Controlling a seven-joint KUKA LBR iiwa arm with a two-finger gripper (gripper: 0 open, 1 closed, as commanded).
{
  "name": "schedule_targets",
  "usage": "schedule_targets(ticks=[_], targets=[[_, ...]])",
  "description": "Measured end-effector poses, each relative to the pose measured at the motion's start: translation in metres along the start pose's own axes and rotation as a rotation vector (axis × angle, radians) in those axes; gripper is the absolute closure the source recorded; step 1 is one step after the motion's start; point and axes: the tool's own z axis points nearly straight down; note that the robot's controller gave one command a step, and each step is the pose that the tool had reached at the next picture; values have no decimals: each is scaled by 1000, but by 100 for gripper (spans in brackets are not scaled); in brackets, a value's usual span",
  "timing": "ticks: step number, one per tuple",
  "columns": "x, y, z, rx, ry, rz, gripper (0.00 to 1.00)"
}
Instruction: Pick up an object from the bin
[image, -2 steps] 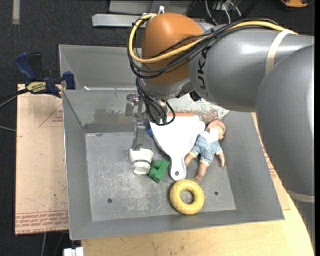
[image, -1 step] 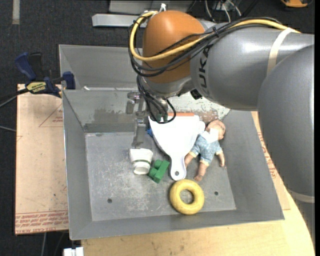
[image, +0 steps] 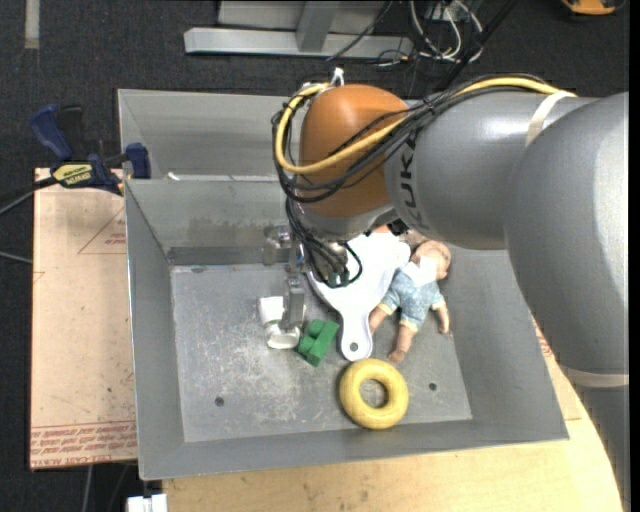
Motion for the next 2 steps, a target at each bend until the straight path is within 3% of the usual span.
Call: schedule_targets(ticks=[1,2], targets=[[22,-27,10,0,9,-4,0],[22,-35,-13,0,-4,-7,0]])
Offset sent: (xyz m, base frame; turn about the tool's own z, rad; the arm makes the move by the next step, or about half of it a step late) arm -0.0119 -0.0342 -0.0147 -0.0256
